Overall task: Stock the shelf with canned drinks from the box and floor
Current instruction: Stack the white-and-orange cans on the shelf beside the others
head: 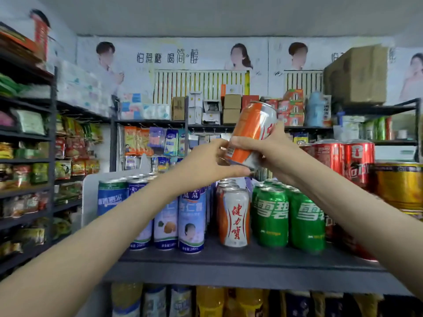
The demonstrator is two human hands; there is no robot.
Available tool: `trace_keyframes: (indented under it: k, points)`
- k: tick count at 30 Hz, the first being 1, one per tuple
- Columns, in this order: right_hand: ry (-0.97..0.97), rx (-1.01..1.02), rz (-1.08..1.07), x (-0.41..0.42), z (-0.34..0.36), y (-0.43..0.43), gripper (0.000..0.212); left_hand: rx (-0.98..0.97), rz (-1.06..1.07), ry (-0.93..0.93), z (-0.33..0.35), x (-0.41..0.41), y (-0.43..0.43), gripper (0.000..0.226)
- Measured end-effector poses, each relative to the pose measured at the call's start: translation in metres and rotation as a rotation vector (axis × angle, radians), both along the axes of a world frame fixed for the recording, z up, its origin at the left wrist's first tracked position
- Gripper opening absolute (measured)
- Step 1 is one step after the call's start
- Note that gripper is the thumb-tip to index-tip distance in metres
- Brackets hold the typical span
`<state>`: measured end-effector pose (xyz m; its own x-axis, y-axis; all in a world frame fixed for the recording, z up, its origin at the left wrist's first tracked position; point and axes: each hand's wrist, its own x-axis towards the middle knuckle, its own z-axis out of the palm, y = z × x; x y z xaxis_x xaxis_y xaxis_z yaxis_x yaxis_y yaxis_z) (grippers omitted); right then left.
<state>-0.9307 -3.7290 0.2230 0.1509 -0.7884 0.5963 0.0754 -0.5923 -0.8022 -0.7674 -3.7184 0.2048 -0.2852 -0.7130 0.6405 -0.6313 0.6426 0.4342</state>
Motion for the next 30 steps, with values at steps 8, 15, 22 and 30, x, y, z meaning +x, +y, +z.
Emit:
trace_keyframes:
  k: [8,15,22,30]
  points:
    - [0.165,0.123,0.328,-0.009,0.029,-0.014,0.047,0.150,-0.103,0.069,0.023,0.013,-0.014,0.044]
    - [0.089,-0.003,0.221,-0.017,0.030,-0.031,0.081,0.235,-0.256,0.406,0.028,0.020,-0.028,0.029]
    - [0.557,-0.130,-0.103,-0.021,0.031,-0.031,0.068,0.178,-0.203,0.444,0.044,0.016,-0.034,0.029]
    - [0.953,-0.367,-0.330,-0.004,0.041,-0.040,0.056,0.045,-0.068,0.248,0.063,0.005,-0.035,0.041]
